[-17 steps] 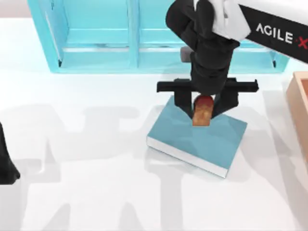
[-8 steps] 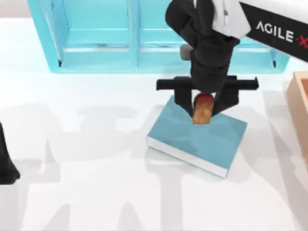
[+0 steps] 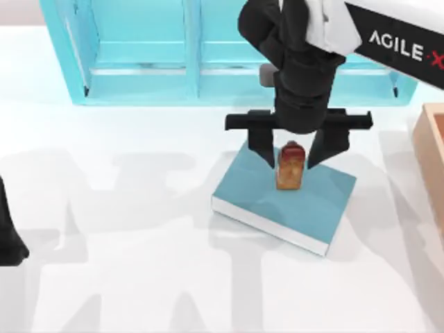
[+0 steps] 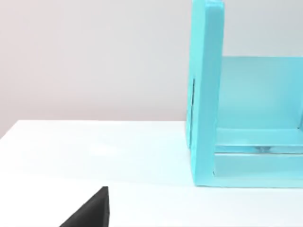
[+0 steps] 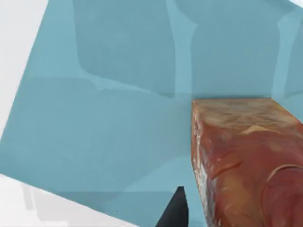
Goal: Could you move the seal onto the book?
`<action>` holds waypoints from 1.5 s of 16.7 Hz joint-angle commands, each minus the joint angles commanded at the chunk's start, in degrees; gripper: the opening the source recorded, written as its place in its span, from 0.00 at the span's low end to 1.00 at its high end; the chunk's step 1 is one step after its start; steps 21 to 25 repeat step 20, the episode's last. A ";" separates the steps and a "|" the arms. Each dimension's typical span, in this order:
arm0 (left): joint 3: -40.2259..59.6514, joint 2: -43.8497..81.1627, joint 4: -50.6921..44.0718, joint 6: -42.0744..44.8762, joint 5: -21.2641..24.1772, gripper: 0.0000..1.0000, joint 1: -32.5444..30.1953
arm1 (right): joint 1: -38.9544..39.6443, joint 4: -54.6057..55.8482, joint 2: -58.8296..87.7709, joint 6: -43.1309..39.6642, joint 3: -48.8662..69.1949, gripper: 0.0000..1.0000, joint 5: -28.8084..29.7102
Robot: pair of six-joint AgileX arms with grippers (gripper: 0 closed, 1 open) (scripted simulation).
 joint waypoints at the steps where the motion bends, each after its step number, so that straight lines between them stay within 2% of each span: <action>1: 0.00 0.00 0.00 0.00 0.00 1.00 0.00 | 0.00 0.00 0.00 0.00 0.00 0.83 0.00; 3: 0.00 0.00 0.00 0.00 0.00 1.00 0.00 | 0.00 0.00 0.00 0.00 0.00 0.98 0.00; 4: 0.00 0.00 0.00 0.00 0.00 1.00 0.00 | 0.00 0.00 0.00 0.00 0.00 1.00 0.00; 13: 0.00 0.00 0.00 0.00 0.00 1.00 0.00 | -0.08 -0.19 0.03 0.01 0.20 1.00 -0.01; 19: 0.00 0.00 0.00 0.00 0.00 1.00 0.00 | -0.12 -6.50 0.14 -0.03 6.64 1.00 0.01; 25: 0.00 0.00 0.00 0.00 0.00 1.00 0.00 | -0.12 -6.86 0.13 -0.05 6.98 1.00 0.00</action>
